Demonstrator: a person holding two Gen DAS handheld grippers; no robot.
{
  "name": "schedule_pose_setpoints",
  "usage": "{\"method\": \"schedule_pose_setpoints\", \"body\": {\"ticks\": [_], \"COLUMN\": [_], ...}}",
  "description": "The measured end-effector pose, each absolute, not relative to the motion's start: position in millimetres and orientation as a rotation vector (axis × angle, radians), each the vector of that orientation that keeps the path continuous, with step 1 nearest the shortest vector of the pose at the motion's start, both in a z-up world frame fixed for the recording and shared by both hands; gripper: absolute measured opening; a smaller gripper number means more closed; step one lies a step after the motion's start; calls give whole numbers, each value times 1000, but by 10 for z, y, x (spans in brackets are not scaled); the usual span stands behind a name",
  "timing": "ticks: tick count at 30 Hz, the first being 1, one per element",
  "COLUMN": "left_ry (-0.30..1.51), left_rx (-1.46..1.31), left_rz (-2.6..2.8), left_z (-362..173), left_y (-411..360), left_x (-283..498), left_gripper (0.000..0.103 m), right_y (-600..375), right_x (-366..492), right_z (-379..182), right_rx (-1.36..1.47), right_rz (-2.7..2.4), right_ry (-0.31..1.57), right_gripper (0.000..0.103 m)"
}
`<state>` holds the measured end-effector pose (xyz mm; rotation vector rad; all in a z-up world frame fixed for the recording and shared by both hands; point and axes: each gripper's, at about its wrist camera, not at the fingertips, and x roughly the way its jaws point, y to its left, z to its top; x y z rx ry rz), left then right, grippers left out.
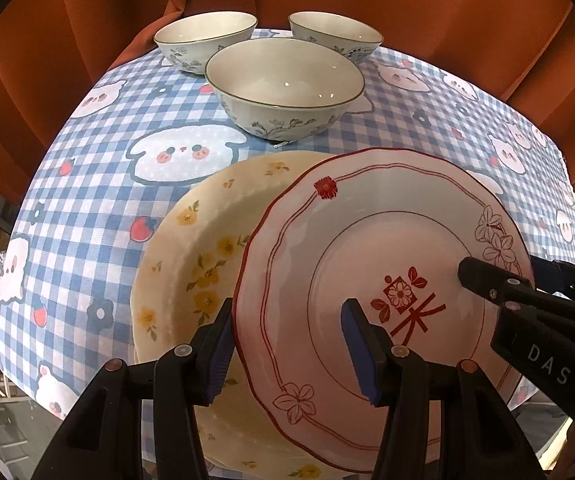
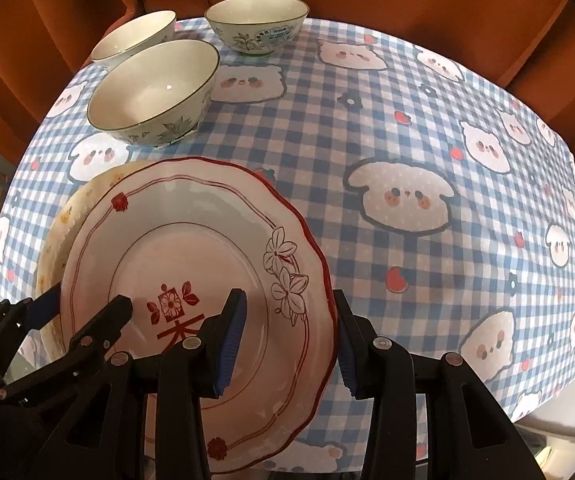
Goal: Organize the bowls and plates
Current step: 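Lower the red-rimmed plate onto the yellow-flower plates with the right gripper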
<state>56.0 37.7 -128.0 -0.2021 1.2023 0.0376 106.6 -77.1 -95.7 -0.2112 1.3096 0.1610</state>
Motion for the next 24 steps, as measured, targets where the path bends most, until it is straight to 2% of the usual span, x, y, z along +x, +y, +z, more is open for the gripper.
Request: {"method": "schedule_pose_setpoints", "body": {"ticks": [11, 15, 24], "left_ry": [1186, 1186, 1194], "left_rx": [-222, -221, -222], "left_rz": [38, 46, 76], "left_z": [-1260, -1276, -1244], "left_y": [387, 359, 411], "left_x": [528, 538, 506], "left_gripper": [51, 51, 51], "right_y": [-818, -936, -921], "right_x": [1068, 1028, 997], "right_z": [-950, -914, -897], "right_rx": [-149, -110, -103], "right_rz": [197, 182, 200], "right_ry": [1317, 1313, 1308], "right_gripper": [45, 30, 29]}}
